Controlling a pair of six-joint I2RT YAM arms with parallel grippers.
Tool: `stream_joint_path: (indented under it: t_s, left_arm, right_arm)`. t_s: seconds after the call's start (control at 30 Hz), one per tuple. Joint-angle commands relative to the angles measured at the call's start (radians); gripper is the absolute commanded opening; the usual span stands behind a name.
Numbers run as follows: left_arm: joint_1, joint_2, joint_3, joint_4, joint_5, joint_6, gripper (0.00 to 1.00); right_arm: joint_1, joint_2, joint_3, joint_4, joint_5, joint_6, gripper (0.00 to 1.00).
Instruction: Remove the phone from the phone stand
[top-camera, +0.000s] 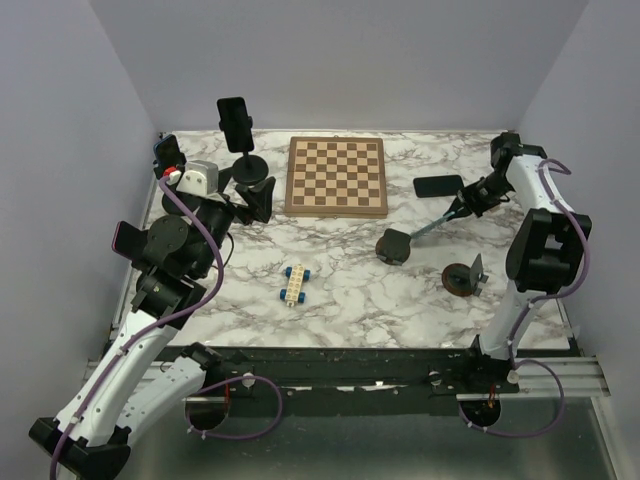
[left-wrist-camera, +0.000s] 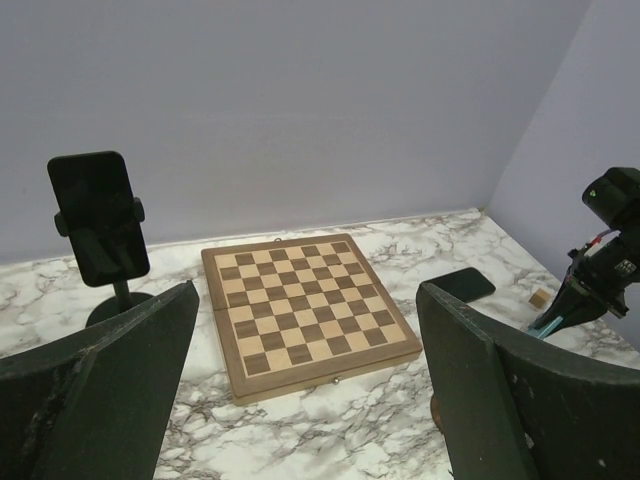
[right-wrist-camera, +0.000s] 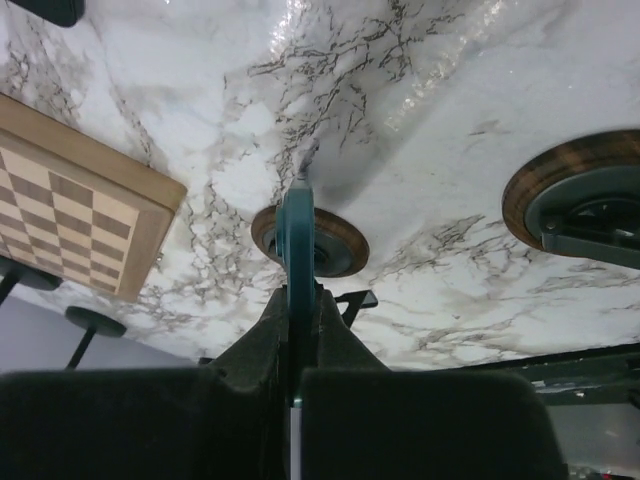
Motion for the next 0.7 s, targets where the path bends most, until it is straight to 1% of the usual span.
stream_joint_path:
  t_s: [0.0, 0.2, 0.37, 0.43, 0.57, 0.67]
  left_arm:
    - [-0.006, -0.008, 0.01, 0.002, 0.01, 0.012, 0.98]
    - [-0.006, -0.005, 0.012, 0.001, 0.013, 0.009, 0.98]
    - [-0.006, -0.001, 0.012, 0.003, 0.019, 0.005, 0.98]
    - [-0.006, 0.0, 0.013, 0.001, 0.019, 0.006, 0.98]
    - [-0.006, 0.001, 0.011, 0.003, 0.024, 0.004, 0.98]
    - [-0.006, 0.01, 0.014, 0.011, 0.081, 0.006, 0.98]
  right_arm:
    - [-0.049, 0.069, 0.052, 0.031, -0.089, 0.009, 0.01]
    - [-0.085, 0.155, 0.079, 0.0, -0.078, 0.014, 0.01]
    - [-0.115, 0.199, 0.075, -0.029, -0.031, 0.055, 0.01]
    - [-0.126, 0.21, 0.058, -0.014, -0.063, 0.049, 0.01]
    - [-0.126, 0.173, 0.042, 0.027, -0.057, 0.007, 0.01]
    - [-0.119, 0.097, 0.067, 0.051, 0.009, -0.068, 0.01]
